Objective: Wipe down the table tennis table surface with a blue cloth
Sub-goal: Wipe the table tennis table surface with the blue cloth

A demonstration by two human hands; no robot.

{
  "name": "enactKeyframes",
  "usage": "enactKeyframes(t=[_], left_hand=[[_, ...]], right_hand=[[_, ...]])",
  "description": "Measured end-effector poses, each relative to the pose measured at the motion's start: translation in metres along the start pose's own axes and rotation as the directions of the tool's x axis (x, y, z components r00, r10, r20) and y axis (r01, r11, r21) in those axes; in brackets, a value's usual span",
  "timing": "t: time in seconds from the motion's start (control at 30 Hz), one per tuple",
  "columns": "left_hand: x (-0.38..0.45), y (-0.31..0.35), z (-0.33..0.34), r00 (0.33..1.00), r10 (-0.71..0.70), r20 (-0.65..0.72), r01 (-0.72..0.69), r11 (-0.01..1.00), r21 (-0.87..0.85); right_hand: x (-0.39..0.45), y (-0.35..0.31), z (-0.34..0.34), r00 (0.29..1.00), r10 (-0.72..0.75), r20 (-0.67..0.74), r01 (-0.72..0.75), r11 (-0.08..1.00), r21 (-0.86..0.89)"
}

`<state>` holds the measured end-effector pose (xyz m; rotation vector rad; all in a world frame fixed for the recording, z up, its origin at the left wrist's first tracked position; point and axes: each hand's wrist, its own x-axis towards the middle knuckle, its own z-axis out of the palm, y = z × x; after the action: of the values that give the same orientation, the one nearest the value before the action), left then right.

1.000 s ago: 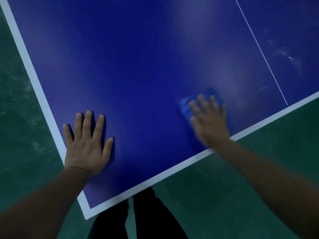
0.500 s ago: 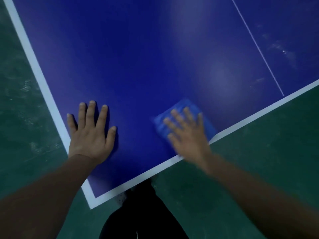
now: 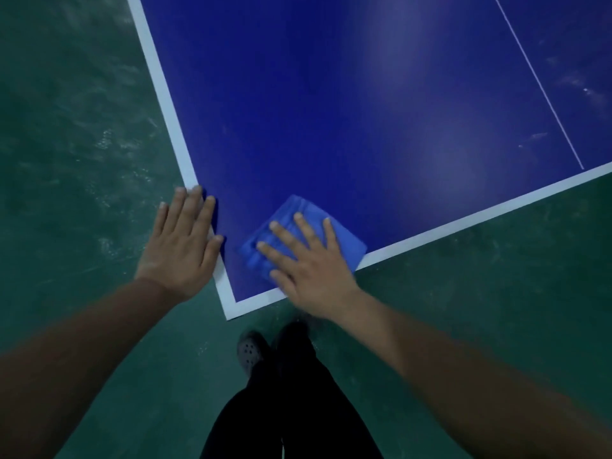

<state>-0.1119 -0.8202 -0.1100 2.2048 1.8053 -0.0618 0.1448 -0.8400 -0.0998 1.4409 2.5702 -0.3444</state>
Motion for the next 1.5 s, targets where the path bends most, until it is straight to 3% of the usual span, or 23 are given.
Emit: enactKeyframes(t=[0.1, 0.17, 0.23, 0.3, 0.37, 0.43, 0.5, 0.57, 0.63, 0.67, 0.7, 0.73, 0.8, 0.83, 0.97, 1.03, 1.13, 1.23, 1.3, 1.37, 1.43, 1.5], left_hand=[[-0.008, 0.000, 0.008, 0.999, -0.029, 0.035, 0.028, 0.999, 0.019], [-0.008, 0.001, 0.010, 0.999, -0.039, 0.034, 0.039, 0.999, 0.006], [-0.007, 0.001, 0.012, 0.999, -0.030, 0.017, 0.030, 1.000, 0.000], [-0.006, 0.000, 0.014, 1.000, -0.017, 0.013, 0.017, 1.000, -0.002], [-0.004, -0.001, 0.015, 1.000, -0.012, 0.001, 0.012, 1.000, -0.024], [-0.003, -0.002, 0.015, 1.000, 0.001, -0.005, -0.001, 0.999, -0.040], [-0.003, -0.002, 0.016, 1.000, 0.001, -0.009, -0.002, 0.999, -0.053], [-0.003, -0.002, 0.017, 1.000, -0.004, -0.014, 0.003, 0.998, -0.066], [-0.004, -0.002, 0.017, 1.000, -0.001, -0.009, 0.000, 0.997, -0.076], [-0.004, -0.002, 0.017, 1.000, -0.001, -0.007, 0.000, 0.997, -0.082], [-0.004, -0.001, 0.017, 1.000, 0.001, -0.012, -0.002, 0.996, -0.090], [-0.004, -0.001, 0.017, 1.000, 0.002, -0.024, -0.005, 0.995, -0.104], [-0.004, -0.001, 0.018, 0.999, 0.007, -0.041, -0.012, 0.992, -0.128], [-0.004, -0.002, 0.018, 0.999, 0.008, -0.039, -0.013, 0.991, -0.134], [-0.004, -0.003, 0.020, 1.000, 0.000, -0.005, -0.001, 0.991, -0.135], [-0.004, -0.004, 0.022, 1.000, 0.008, -0.006, -0.008, 0.990, -0.143], [-0.005, -0.004, 0.026, 1.000, 0.011, -0.028, -0.016, 0.983, -0.184], [-0.009, 0.003, 0.029, 0.992, -0.066, -0.104, 0.036, 0.962, -0.270], [-0.017, 0.016, 0.027, 0.966, -0.236, -0.107, 0.152, 0.850, -0.504], [-0.025, 0.028, 0.024, 0.904, -0.426, -0.008, 0.277, 0.600, -0.751], [-0.031, 0.033, 0.026, 0.868, -0.493, 0.053, 0.279, 0.397, -0.875], [-0.034, 0.034, 0.027, 0.872, -0.486, 0.066, 0.239, 0.303, -0.922]], right_hand=[[0.004, 0.058, -0.005, 0.977, 0.212, 0.008, -0.211, 0.976, -0.055], [0.006, 0.086, -0.012, 0.890, 0.454, -0.040, -0.454, 0.891, 0.025], [0.011, 0.070, -0.012, 0.813, 0.580, -0.057, -0.574, 0.814, 0.094], [0.009, 0.021, -0.004, 0.890, 0.450, -0.069, -0.449, 0.893, 0.032], [-0.005, -0.027, 0.006, 0.991, 0.132, -0.011, -0.133, 0.991, -0.025], [-0.015, -0.031, 0.011, 0.999, -0.047, 0.015, 0.048, 0.998, -0.030], [-0.006, 0.001, 0.006, 0.999, -0.035, -0.019, 0.034, 0.997, -0.069], [0.010, 0.039, 0.000, 0.980, 0.187, -0.071, -0.190, 0.981, -0.033], [0.028, 0.049, -0.006, 0.891, 0.449, -0.072, -0.444, 0.893, 0.070], [0.034, 0.040, -0.007, 0.879, 0.468, -0.093, -0.463, 0.883, 0.072], [0.038, 0.027, -0.007, 0.917, 0.380, -0.123, -0.376, 0.925, 0.054], [0.041, 0.015, -0.005, 0.969, 0.219, -0.118, -0.219, 0.976, 0.015], [0.056, 0.016, -0.004, 0.995, -0.035, -0.094, 0.031, 0.998, -0.052], [0.073, 0.024, -0.010, 0.994, -0.021, -0.104, 0.015, 0.998, -0.056], [0.159, 0.067, -0.040, 0.901, 0.403, -0.158, -0.400, 0.915, 0.053], [0.196, 0.072, -0.054, 0.891, 0.435, -0.130, -0.426, 0.900, 0.093], [0.225, 0.047, -0.058, 0.952, 0.274, -0.139, -0.271, 0.962, 0.038], [0.188, 0.009, -0.044, 0.982, -0.127, -0.139, 0.116, 0.989, -0.087], [0.139, 0.008, -0.027, 0.914, -0.390, -0.113, 0.374, 0.918, -0.134], [0.116, 0.031, -0.022, 0.857, -0.512, -0.060, 0.498, 0.852, -0.163], [0.138, 0.057, -0.028, 0.909, -0.407, -0.085, 0.390, 0.906, -0.167], [0.182, 0.067, -0.043, 0.978, -0.110, -0.178, 0.093, 0.990, -0.102]])
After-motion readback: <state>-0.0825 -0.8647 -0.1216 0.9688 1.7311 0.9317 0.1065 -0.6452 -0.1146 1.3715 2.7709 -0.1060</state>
